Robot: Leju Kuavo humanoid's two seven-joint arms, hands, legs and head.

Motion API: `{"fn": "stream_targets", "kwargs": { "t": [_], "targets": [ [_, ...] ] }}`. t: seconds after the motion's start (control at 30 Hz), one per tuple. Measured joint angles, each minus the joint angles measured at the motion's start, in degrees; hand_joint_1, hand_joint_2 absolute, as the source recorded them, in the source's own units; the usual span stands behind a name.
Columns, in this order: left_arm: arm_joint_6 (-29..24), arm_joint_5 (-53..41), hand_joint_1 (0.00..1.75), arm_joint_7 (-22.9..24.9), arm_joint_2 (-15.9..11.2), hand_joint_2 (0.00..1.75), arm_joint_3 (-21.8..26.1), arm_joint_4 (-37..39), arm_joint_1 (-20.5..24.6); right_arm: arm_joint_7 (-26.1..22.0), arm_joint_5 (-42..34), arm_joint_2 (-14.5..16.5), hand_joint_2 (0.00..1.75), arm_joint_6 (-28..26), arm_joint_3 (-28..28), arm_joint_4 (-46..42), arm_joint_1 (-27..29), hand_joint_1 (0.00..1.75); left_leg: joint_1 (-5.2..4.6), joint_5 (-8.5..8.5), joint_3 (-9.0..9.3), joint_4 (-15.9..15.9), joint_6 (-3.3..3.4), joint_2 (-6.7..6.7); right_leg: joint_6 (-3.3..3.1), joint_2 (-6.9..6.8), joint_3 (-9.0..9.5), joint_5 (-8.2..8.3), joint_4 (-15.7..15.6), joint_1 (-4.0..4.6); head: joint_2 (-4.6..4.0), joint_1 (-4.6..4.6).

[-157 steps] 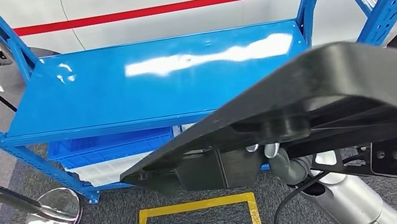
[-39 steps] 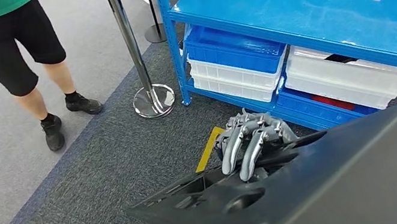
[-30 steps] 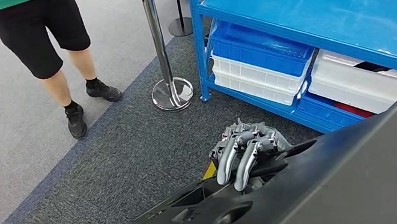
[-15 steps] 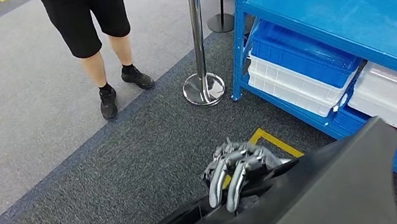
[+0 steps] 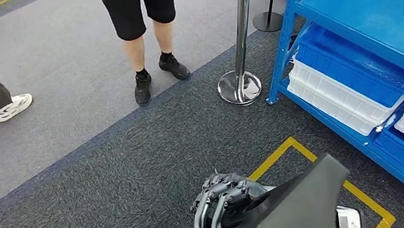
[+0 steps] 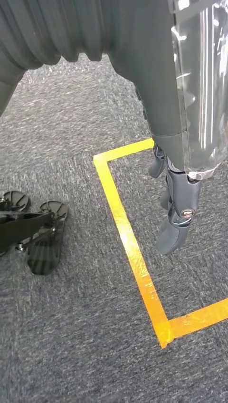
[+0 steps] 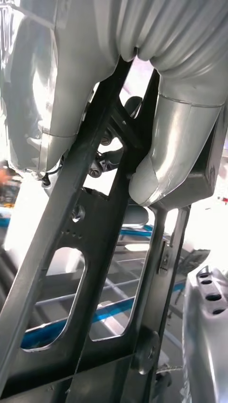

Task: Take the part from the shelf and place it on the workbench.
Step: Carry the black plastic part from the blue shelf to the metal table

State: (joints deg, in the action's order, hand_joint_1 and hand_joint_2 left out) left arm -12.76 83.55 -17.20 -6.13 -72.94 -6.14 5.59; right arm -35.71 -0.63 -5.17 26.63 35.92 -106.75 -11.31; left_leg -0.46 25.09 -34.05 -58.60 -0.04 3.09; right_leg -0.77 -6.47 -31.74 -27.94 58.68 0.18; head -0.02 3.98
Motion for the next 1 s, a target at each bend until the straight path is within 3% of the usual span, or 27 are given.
{"fn": "stream_targets", "kwargs": {
  "t": [0.07,0.13,0.2,0.23,0.27,0.3,0.37,0.43,0.5,0.57,0.63,0.7,0.77,0.8,0.83,0.87,0.93,1.0],
  "targets": [
    [0.01,0.01,0.0,-0.37,-0.04,1.75,-0.07,0.01,-0.16,0.0,0.25,0.79,1.75,-0.31,1.09,0.42,-0.02,1.75,0.07,-0.32,0.08,0.59,0.65,-1.15,0.57,-0.27,0.26,-0.21,0.02,-0.12,0.0,0.0],
    [0.0,0.01,0.0,-0.54,-0.04,1.75,-0.1,0.01,-0.15,0.0,0.35,1.47,1.75,-0.52,2.23,0.75,-0.16,1.75,0.4,-0.86,0.58,1.41,1.29,-2.29,1.05,2.2,-0.6,-1.96,2.48,-0.32,0.0,0.0],
    [0.0,0.01,0.0,-0.54,-0.02,1.75,-0.1,0.0,0.12,0.0,0.34,1.75,1.75,-0.45,3.24,1.27,-0.26,1.75,0.56,-1.16,0.75,1.65,1.65,-3.56,1.24,5.28,-3.81,-5.42,9.23,-0.48,0.0,0.0],
    [0.0,0.01,0.0,-0.48,-0.02,1.75,-0.1,0.0,0.24,0.0,0.28,1.81,1.75,-0.35,3.71,1.67,-0.34,1.75,0.55,-1.19,0.69,1.6,1.71,-4.28,1.3,5.91,-5.72,-6.82,12.95,-0.51,0.0,0.0],
    [0.0,0.01,0.0,-0.38,-0.01,1.75,-0.08,0.0,0.27,0.0,0.18,1.9,1.75,-0.19,4.15,2.15,-0.48,1.75,0.55,-1.17,0.66,1.52,1.7,-5.08,1.38,6.14,-7.05,-7.22,15.29,-0.55,0.0,-0.01],
    [-0.01,0.01,0.0,-0.26,-0.01,1.75,-0.05,0.0,0.24,0.0,0.0,2.03,1.75,0.04,4.55,2.64,-0.72,1.75,0.58,-1.14,0.65,1.39,1.65,-5.88,1.44,6.25,-7.46,-6.49,15.63,-0.63,0.0,-0.01],
    [-0.02,0.01,0.0,-0.05,0.03,1.75,0.04,0.0,0.15,0.0,-0.45,2.42,1.75,0.55,5.29,3.62,-1.47,1.75,0.7,-0.94,0.62,0.89,1.35,-7.53,1.53,7.16,-5.24,-2.35,10.07,-1.0,0.0,-0.01],
    [-0.02,0.01,0.0,0.07,0.07,1.75,0.11,0.0,0.21,0.0,-0.84,2.8,1.75,0.94,5.86,4.49,-2.3,1.75,0.74,-0.59,0.21,0.07,0.75,-9.01,1.52,9.85,-2.36,0.43,3.47,-1.44,0.0,0.0],
    [-0.01,0.01,0.0,0.18,0.08,1.75,0.13,0.0,0.2,0.0,-1.22,3.08,1.75,1.2,6.26,5.24,-2.89,1.75,0.92,-0.53,-0.43,-0.37,-0.04,-10.23,1.18,11.08,-1.6,0.61,1.41,-1.36,0.0,0.0],
    [0.03,0.01,0.0,0.3,0.11,1.75,0.14,0.0,-0.13,0.0,-1.6,3.44,1.75,1.36,6.64,5.83,-3.51,1.75,1.26,-0.65,-0.86,-0.4,-0.82,-10.87,0.46,9.77,-1.55,0.85,1.08,-1.15,0.0,0.0],
    [0.04,0.01,0.0,0.38,0.19,1.75,0.15,0.0,-0.33,0.0,-1.81,3.86,1.75,1.33,6.94,6.28,-4.02,1.75,1.21,0.6,-1.85,-2.37,-1.36,-8.51,-0.3,8.32,-1.29,1.03,0.62,-1.2,0.0,0.01],
    [0.04,0.01,0.0,0.41,0.24,1.75,0.15,0.0,-0.13,0.0,-1.9,4.09,1.75,1.24,7.04,6.64,-4.14,1.75,1.13,3.99,-4.79,-8.6,-1.72,-5.08,-0.79,6.62,-1.17,0.98,0.41,-1.02,0.0,0.01],
    [0.07,0.01,0.0,0.42,0.31,1.75,0.15,0.0,-0.05,0.0,-1.92,4.12,1.75,1.22,7.09,7.06,-4.14,1.75,1.24,6.67,-8.03,-15.35,-1.96,-3.87,-0.98,4.79,-1.2,0.85,0.41,-0.75,0.0,0.01],
    [0.07,0.01,0.0,0.43,0.36,1.75,0.15,0.0,-0.15,0.0,-1.92,4.12,1.75,1.22,7.11,7.28,-4.14,1.75,1.26,6.63,-8.48,-16.41,-1.98,-3.66,-1.0,3.95,-1.19,0.77,0.42,-0.65,0.0,0.01],
    [0.08,0.01,0.0,0.43,0.39,1.75,0.15,0.0,-0.26,0.0,-1.92,4.12,1.75,1.22,7.12,7.45,-4.15,1.75,1.25,5.48,-7.68,-14.99,-1.92,-3.46,-0.98,3.19,-1.14,0.7,0.42,-0.57,0.0,0.01],
    [0.07,0.01,0.0,0.44,0.39,1.75,0.15,0.0,-0.33,0.0,-1.92,4.12,1.75,1.21,7.13,7.57,-4.18,1.75,1.2,3.64,-5.8,-11.53,-1.76,-2.97,-0.91,2.48,-1.02,0.59,0.42,-0.51,0.0,0.01],
    [0.11,0.01,0.0,0.43,0.38,1.75,0.15,0.0,-0.24,-0.01,-1.9,4.14,1.75,1.13,7.13,7.69,-4.28,1.75,0.74,0.84,-1.64,-3.66,-1.04,-0.78,-0.6,1.24,-0.72,0.32,0.45,-0.3,0.0,0.0],
    [0.3,0.01,0.0,0.41,0.39,1.75,0.15,0.0,-0.13,-0.02,-1.84,4.17,1.75,0.88,7.16,7.83,-4.36,1.75,0.16,0.27,-0.09,-0.4,-0.1,0.34,-0.1,0.22,-0.53,0.11,0.46,-0.09,0.0,0.01]
  ]
}}
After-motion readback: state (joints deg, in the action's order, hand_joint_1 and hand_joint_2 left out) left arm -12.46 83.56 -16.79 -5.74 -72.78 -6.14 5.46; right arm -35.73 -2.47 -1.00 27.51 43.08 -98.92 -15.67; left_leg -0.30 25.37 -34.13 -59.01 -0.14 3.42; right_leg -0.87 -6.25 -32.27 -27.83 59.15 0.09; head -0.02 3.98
